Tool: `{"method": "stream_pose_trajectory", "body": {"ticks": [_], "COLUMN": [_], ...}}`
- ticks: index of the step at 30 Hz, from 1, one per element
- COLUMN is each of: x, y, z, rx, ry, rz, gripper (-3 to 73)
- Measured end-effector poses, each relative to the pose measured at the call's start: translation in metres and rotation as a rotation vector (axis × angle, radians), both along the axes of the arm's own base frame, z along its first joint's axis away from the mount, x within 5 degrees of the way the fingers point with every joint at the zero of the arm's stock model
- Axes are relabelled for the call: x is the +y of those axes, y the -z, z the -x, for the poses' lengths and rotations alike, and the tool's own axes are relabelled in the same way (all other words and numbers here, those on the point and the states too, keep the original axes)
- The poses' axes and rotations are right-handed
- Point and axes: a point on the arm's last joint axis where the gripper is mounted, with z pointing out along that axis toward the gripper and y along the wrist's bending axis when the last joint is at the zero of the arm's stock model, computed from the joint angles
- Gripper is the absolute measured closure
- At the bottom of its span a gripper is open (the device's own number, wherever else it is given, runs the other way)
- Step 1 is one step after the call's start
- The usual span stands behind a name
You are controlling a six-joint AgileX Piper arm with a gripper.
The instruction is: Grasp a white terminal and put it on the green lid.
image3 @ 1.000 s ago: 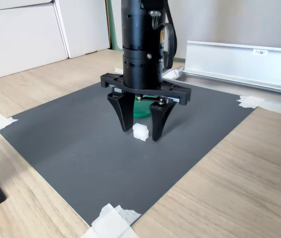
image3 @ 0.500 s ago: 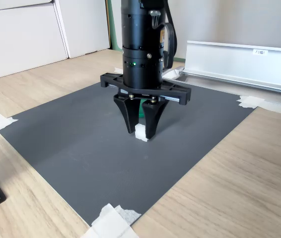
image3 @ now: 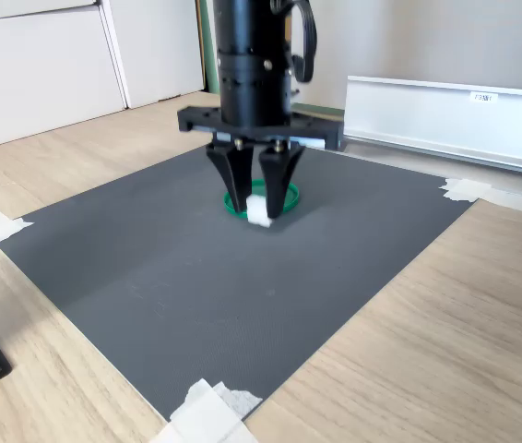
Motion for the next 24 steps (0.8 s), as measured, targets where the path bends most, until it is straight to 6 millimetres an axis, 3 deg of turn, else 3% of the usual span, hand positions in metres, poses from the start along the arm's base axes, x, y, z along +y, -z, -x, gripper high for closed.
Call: {"method": "stream_pose_trajectory", "body": {"ticks": [4,10,24], "x": [0.02,0.043,0.043], "y": [-0.003,0.014,0.023], "z": [-0.018,-0.034,-0.04], "rx": [-0.027,0.017,-0.001], "ry": [-0.053,-0.091,-0.112], "rz": [-0.017,-0.035,-0.005], "gripper": [38.1,38.1,38.2]}}
